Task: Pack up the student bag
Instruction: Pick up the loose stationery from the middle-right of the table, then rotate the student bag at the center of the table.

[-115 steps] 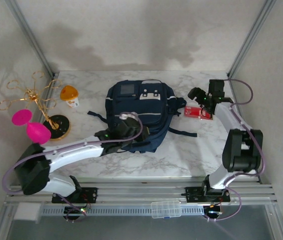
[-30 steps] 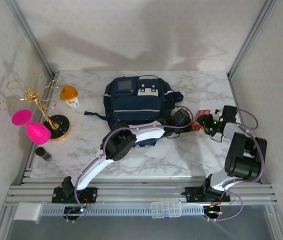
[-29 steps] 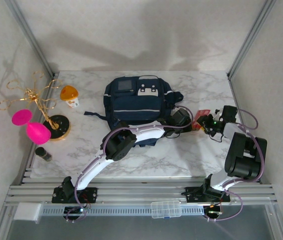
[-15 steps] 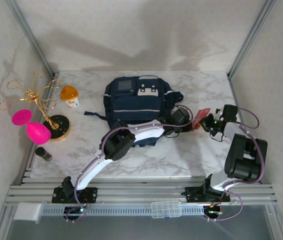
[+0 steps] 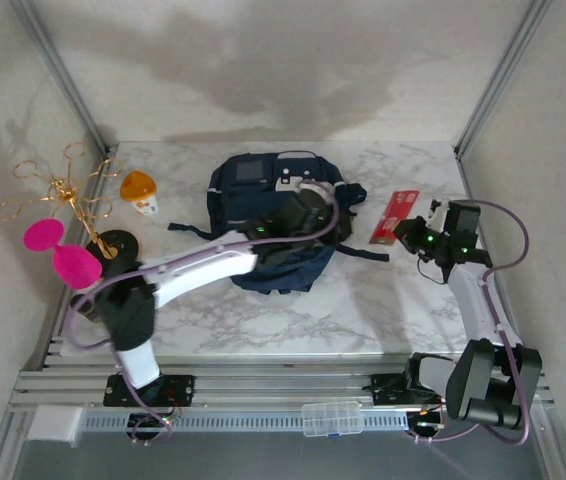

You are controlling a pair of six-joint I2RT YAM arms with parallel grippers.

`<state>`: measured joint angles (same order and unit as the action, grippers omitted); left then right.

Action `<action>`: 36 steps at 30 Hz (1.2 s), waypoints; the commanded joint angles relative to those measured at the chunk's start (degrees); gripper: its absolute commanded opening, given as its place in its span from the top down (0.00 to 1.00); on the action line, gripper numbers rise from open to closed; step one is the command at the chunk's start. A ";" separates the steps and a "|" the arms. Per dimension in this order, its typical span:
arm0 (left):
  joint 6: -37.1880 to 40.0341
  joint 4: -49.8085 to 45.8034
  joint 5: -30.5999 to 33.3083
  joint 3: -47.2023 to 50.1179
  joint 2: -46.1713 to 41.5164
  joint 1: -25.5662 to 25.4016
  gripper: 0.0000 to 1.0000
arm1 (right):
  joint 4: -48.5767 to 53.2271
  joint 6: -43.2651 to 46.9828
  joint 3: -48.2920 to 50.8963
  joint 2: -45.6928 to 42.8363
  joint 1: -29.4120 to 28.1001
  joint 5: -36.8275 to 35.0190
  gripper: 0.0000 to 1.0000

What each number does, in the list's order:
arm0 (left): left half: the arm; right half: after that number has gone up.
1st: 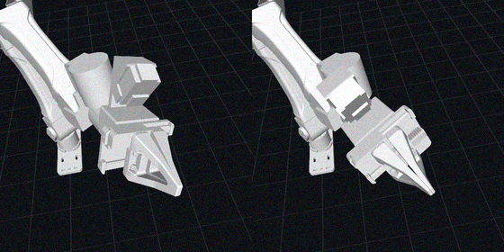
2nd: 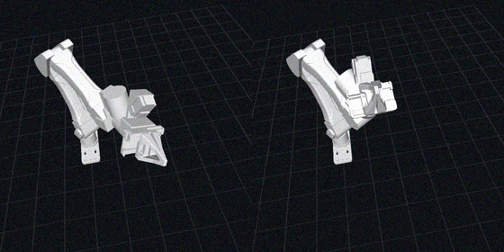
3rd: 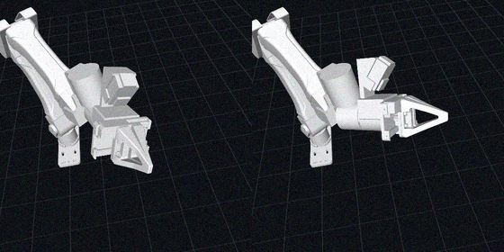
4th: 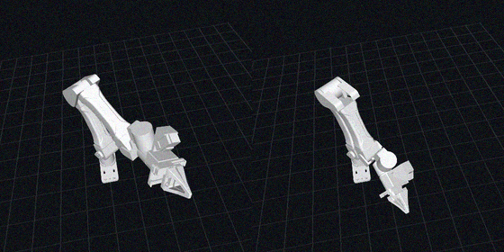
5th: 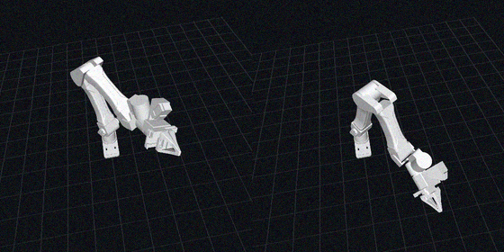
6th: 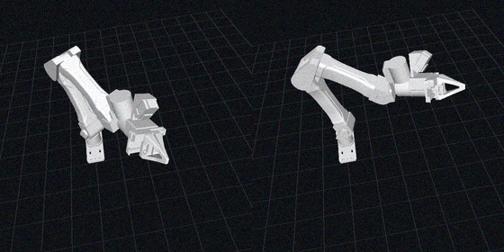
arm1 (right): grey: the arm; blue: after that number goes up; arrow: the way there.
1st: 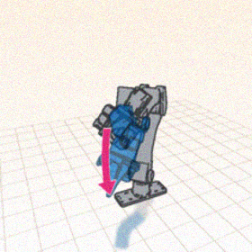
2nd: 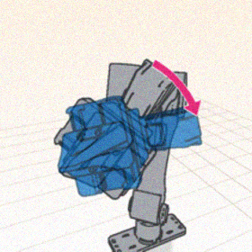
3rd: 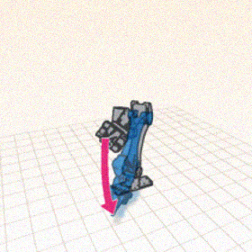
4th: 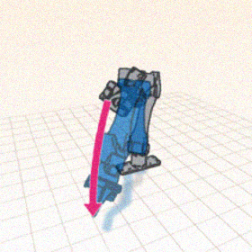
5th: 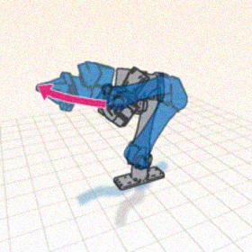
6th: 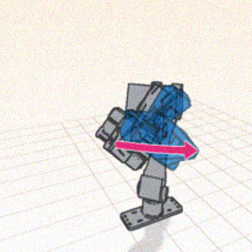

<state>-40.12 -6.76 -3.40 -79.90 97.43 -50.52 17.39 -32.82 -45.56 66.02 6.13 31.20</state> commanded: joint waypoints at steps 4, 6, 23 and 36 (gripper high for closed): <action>1.84 -6.21 9.10 14.08 -10.49 10.03 0.52 | 2.12 -3.54 1.26 -3.74 -8.87 4.08 1.00; 2.40 -6.53 8.87 16.76 -11.94 13.10 0.49 | 2.20 -4.51 1.44 -4.36 -12.47 4.14 1.00; -3.38 8.31 -2.50 29.08 -7.80 16.10 0.40 | 3.33 -3.22 3.42 -3.99 -18.12 4.06 1.00; 1.24 -5.51 9.45 14.51 -7.24 4.78 0.41 | 14.25 6.91 -3.51 -1.85 -4.37 3.05 1.00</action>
<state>-43.64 -5.28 -0.38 -61.84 93.30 -45.93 28.51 -29.04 -47.64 64.45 1.30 33.04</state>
